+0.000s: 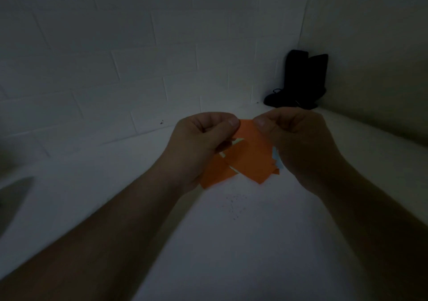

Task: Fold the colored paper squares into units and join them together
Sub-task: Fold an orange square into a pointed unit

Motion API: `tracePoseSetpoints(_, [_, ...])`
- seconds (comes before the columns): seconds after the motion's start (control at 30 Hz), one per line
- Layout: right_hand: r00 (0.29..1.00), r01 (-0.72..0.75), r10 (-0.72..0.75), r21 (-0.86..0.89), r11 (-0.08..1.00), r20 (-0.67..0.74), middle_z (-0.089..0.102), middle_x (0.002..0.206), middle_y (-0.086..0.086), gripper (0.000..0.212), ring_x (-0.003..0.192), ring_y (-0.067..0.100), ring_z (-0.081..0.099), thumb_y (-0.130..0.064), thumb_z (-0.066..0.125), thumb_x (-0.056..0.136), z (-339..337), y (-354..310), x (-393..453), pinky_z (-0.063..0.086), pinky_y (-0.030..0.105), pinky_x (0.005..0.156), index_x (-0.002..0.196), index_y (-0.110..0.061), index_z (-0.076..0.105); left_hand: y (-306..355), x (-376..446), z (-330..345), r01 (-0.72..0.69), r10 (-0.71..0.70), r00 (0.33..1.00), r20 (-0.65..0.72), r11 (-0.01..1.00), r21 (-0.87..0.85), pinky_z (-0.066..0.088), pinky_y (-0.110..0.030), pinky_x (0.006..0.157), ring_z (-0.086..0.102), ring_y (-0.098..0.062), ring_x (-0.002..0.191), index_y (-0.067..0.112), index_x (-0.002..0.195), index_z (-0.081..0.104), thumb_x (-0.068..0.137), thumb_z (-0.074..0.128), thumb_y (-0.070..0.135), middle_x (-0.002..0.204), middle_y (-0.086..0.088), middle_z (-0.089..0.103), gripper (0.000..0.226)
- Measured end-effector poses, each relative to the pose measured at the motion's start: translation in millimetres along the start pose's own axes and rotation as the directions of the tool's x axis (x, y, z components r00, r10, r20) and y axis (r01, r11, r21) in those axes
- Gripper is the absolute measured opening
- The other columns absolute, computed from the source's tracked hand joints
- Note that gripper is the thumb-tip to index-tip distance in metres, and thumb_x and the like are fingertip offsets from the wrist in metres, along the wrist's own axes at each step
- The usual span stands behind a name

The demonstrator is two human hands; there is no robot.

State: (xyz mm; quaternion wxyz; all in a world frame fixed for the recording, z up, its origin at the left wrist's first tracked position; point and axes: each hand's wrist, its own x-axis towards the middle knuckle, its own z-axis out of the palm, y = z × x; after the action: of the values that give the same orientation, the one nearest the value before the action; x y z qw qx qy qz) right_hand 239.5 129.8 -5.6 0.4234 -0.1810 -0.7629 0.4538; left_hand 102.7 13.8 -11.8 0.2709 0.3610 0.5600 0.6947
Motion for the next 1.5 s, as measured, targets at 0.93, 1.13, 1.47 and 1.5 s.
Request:
tracePoseSetpoints(0.93, [0.964, -0.266, 0.26, 0.304, 0.915, 0.06, 0.07, 0.075, -0.002, 0.042, 0.063, 0.008, 0.06, 0.0, 0.066, 0.088, 8.2, -0.4, -3.3, 0.046, 0.031, 0.059, 0.118, -0.029, 0.065, -7.8, -5.4, 12.8, 0.029, -0.031, 0.999, 0.032, 0.998, 0.063, 0.057, -0.036, 0.081, 0.067, -0.02, 0.079, 0.011, 0.086, 0.073, 0.099, 0.064, 0.012, 0.082, -0.011, 0.072, 0.016])
tracePoseSetpoints(1.13, [0.964, -0.266, 0.258, 0.278, 0.923, 0.065, 0.077, 0.09, 0.001, 0.051, 0.076, 0.011, 0.07, -0.005, 0.069, 0.089, 7.2, 1.7, -3.0, 0.049, 0.028, 0.063, 0.132, -0.031, 0.057, -8.6, -3.3, 9.9, -0.004, 0.003, 1.0, 0.014, 0.996, 0.087, 0.058, -0.042, 0.087, 0.065, -0.021, 0.082, 0.012, 0.084, 0.072, 0.1, 0.063, 0.014, 0.083, -0.011, 0.07, 0.019])
tracePoseSetpoints(1.47, [0.959, -0.28, 0.281, 0.329, 0.902, 0.045, 0.072, 0.078, 0.009, 0.062, 0.069, 0.019, 0.069, -0.004, 0.071, 0.087, 4.8, 8.9, 3.1, 0.058, 0.031, 0.063, 0.14, -0.025, 0.048, -8.5, 0.5, 4.2, -0.013, 0.014, 1.0, -0.014, 0.996, 0.091, 0.057, -0.054, 0.092, 0.061, -0.025, 0.08, 0.009, 0.081, 0.072, 0.1, 0.064, 0.017, 0.081, -0.013, 0.065, 0.022])
tracePoseSetpoints(1.5, [0.957, -0.283, 0.285, 0.337, 0.898, 0.044, 0.068, 0.074, 0.012, 0.064, 0.071, 0.025, 0.068, -0.003, 0.072, 0.086, 3.9, 11.2, 4.6, 0.061, 0.038, 0.075, 0.141, -0.024, 0.048, -8.6, 0.9, 4.0, -0.014, 0.016, 1.0, -0.018, 0.996, 0.09, 0.057, -0.054, 0.092, 0.06, -0.025, 0.079, 0.007, 0.081, 0.071, 0.1, 0.064, 0.016, 0.08, -0.013, 0.064, 0.022])
